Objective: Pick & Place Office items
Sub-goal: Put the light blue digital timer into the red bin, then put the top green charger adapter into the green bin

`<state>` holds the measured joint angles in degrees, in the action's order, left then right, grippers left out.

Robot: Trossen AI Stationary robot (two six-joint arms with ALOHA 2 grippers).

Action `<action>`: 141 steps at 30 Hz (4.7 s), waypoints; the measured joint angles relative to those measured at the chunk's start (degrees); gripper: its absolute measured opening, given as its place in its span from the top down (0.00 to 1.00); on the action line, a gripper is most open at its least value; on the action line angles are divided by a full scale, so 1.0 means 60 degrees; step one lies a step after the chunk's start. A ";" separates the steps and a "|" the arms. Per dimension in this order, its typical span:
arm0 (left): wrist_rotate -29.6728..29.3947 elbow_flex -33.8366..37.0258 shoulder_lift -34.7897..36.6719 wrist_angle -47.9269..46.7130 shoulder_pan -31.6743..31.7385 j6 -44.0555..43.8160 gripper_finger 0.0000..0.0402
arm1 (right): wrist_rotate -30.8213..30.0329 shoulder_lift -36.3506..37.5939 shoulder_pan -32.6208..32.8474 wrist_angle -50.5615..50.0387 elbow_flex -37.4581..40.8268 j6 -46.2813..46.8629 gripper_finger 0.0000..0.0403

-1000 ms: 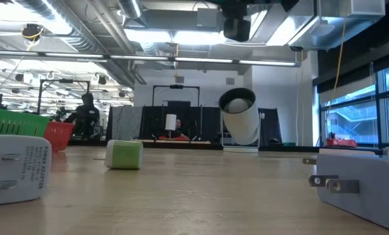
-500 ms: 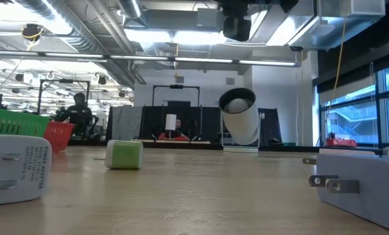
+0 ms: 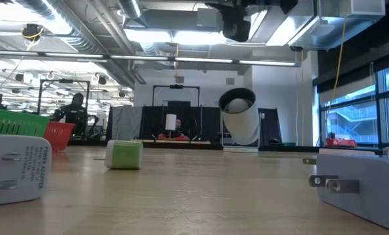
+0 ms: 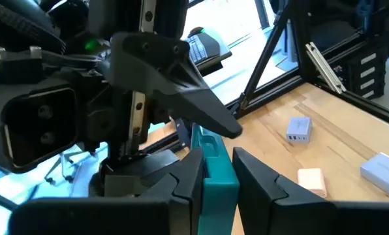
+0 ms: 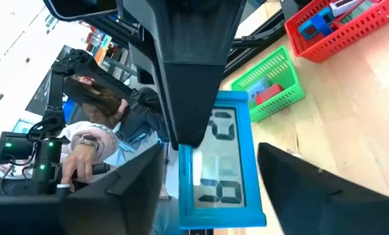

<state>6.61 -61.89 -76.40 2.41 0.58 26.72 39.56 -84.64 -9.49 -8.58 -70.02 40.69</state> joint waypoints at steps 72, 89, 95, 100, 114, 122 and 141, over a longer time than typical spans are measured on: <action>-0.4383 0.2392 0.1840 -1.2822 0.0299 -1.4603 0.61 | -0.1726 0.0993 -0.1332 -0.4022 0.0004 -0.3362 0.30; -0.2891 0.0860 0.1375 -0.6617 -0.1027 -1.2061 0.54 | -0.6971 0.2514 0.1959 -0.6964 0.0004 -0.2289 0.30; -0.2573 0.0856 0.0243 -0.4042 -0.2361 -1.1171 0.46 | -0.6956 0.2504 0.2814 -0.6965 0.0004 -0.2108 0.30; -0.2630 0.0856 -0.0911 -0.2707 -0.3185 -1.0393 0.42 | -0.6958 0.2503 0.3271 -0.6930 0.0004 -0.2105 0.30; -0.3470 0.0820 -0.3439 -0.2766 -0.4386 -0.9296 0.42 | -0.7951 0.2499 0.3915 -0.6925 0.0004 -0.2103 0.30; -0.4634 0.0823 -0.4026 -0.3278 -0.4382 -0.8582 0.42 | -0.7954 0.2495 0.3915 -0.6921 0.0004 -0.2059 0.30; -0.3100 0.0823 -0.4606 -0.3433 -0.4257 -0.8981 0.61 | -0.8031 0.2494 0.3915 -0.6895 0.0004 -0.2099 0.30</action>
<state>-11.98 -56.95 -104.04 -18.19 -24.96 -27.17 -8.62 -69.68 14.00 -49.95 -70.00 28.10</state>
